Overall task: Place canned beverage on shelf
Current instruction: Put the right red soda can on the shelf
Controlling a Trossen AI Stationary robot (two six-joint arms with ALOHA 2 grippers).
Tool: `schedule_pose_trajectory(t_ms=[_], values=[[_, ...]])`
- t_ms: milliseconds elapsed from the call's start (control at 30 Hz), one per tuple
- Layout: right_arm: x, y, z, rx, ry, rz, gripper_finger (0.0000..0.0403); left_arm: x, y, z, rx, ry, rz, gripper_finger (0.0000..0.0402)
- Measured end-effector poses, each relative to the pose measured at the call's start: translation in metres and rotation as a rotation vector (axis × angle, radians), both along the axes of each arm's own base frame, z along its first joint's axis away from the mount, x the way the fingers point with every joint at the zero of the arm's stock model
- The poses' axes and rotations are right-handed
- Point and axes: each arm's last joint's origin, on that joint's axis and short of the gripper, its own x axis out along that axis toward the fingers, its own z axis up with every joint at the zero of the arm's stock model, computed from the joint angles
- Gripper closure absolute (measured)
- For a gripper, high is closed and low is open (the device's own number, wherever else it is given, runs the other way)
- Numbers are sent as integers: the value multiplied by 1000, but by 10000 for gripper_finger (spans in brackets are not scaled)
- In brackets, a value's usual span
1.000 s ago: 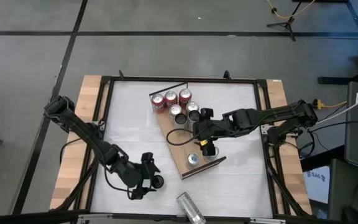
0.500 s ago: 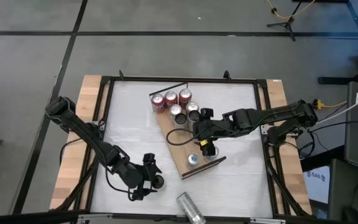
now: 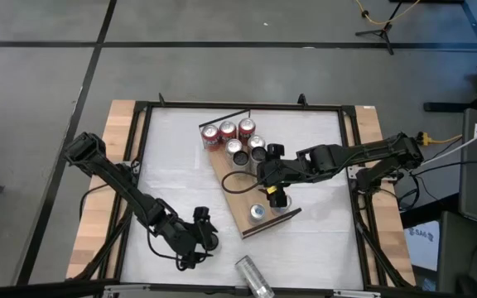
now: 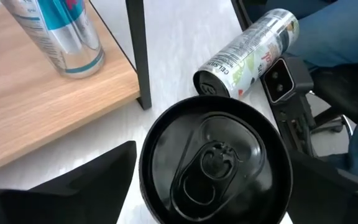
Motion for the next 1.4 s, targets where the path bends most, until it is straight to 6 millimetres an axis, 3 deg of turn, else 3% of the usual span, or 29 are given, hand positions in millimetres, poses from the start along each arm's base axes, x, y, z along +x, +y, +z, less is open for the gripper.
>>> schedule_pose_trajectory(t_ms=[400,800,1267,1400], values=[[0,0,0,0,0,0,45,2,0,3,-1,-27,28,163],[-5,-1,8,3,-11,0,45,21,9,35,-38,-84,144,160],[-12,-2,50,32,-86,9,45,48,56,85,-15,-73,348,155],[-13,-2,56,36,-104,9,45,55,72,89,2,-94,418,154]])
